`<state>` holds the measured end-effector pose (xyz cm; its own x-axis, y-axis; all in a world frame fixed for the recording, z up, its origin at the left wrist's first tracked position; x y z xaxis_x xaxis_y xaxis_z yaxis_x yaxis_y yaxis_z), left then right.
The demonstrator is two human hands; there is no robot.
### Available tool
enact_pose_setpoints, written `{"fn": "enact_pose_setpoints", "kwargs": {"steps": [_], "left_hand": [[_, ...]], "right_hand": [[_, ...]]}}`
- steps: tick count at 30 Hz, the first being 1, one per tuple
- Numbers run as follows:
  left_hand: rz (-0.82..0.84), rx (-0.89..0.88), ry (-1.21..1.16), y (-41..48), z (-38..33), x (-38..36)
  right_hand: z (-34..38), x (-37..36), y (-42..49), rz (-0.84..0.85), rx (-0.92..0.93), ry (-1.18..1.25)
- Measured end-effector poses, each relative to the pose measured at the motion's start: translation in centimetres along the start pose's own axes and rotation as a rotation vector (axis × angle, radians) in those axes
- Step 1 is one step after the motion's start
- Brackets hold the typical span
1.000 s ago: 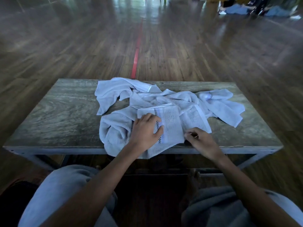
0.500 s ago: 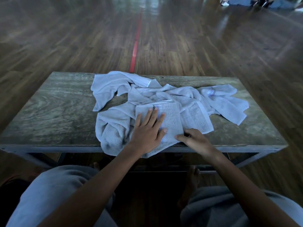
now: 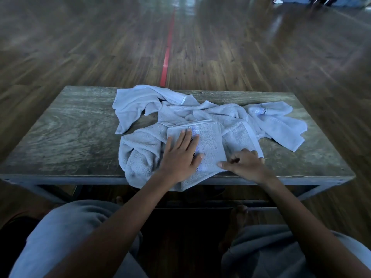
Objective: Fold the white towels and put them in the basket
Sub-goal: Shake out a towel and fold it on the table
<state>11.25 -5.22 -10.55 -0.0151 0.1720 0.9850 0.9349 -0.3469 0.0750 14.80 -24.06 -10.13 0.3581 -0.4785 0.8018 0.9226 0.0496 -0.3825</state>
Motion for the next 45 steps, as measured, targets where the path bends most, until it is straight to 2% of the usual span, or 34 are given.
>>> {"fn": "enact_pose_setpoints", "kwargs": {"steps": [4, 6, 8, 11, 14, 19, 21, 24, 25, 28, 30, 33, 35, 40, 43, 45], "left_hand": [[-0.090, 0.135, -0.229, -0.9, 1.4, 1.3], [-0.175, 0.131, -0.200, -1.5, 1.6, 1.8], [-0.222, 0.096, -0.107, -1.8, 1.4, 1.9], [-0.136, 0.106, -0.068, -1.8, 1.5, 0.6], [-0.076, 0.152, -0.082, -2.1, 2.2, -0.6], [-0.032, 0.226, -0.127, -2.7, 3.0, -0.7], [-0.044, 0.251, -0.161, -2.8, 3.1, 0.2], [-0.138, 0.288, -0.204, -2.6, 3.4, 2.1], [-0.158, 0.308, -0.244, -2.5, 3.6, 2.6], [-0.162, 0.344, -0.423, -2.2, 4.2, 2.8], [-0.119, 0.356, -0.458, -1.9, 4.4, 2.4], [-0.119, 0.387, -0.428, -1.7, 4.4, 2.5], [-0.190, 0.415, -0.482, -1.6, 4.1, 3.0], [-0.490, 0.440, -0.892, -1.0, 3.3, 3.8], [-0.591, 0.475, -1.161, -0.8, 3.4, 3.5], [-0.618, 0.560, -1.424, -0.7, 3.9, 2.7]], "right_hand": [[3.0, 2.6, -1.2, -0.296, 0.119, 0.041], [5.2, 2.8, -1.9, -0.451, 0.271, -0.008], [7.3, 1.3, -2.1, -0.458, 0.413, -0.146], [8.5, -2.5, -1.5, -0.352, 0.505, -0.369], [7.8, -4.6, -0.3, -0.330, 0.468, -0.504], [6.6, -3.9, 0.5, -0.333, 0.352, -0.441], [6.5, -2.9, 0.2, -0.383, 0.319, -0.347], [6.0, -0.1, -0.2, -0.580, 0.217, -0.189], [5.6, 0.7, 0.0, -0.599, 0.161, -0.137], [4.3, 1.0, 1.2, -0.444, 0.047, -0.006], [3.9, 0.4, 1.9, -0.322, 0.008, 0.035], [4.3, 0.2, 2.0, -0.291, 0.036, 0.151], [4.5, 0.5, 1.9, -0.282, 0.042, 0.259], [4.6, 1.0, 1.2, -0.176, 0.019, 0.586], [4.3, 1.3, 1.2, -0.115, -0.020, 0.736], [4.3, 1.2, 1.4, -0.043, -0.052, 0.807]]}}
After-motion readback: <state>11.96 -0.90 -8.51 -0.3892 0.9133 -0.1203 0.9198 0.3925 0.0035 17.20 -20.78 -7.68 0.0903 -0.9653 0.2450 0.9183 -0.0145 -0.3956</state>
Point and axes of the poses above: each hand's wrist, its own y-axis towards the middle knuckle, its own x-axis out of the back of the hand, z = x × y, the point moved 7 cm from there along y, towards the middle knuckle, and after that the axes turned 14 degrees about -x, right-handed, at the moved point
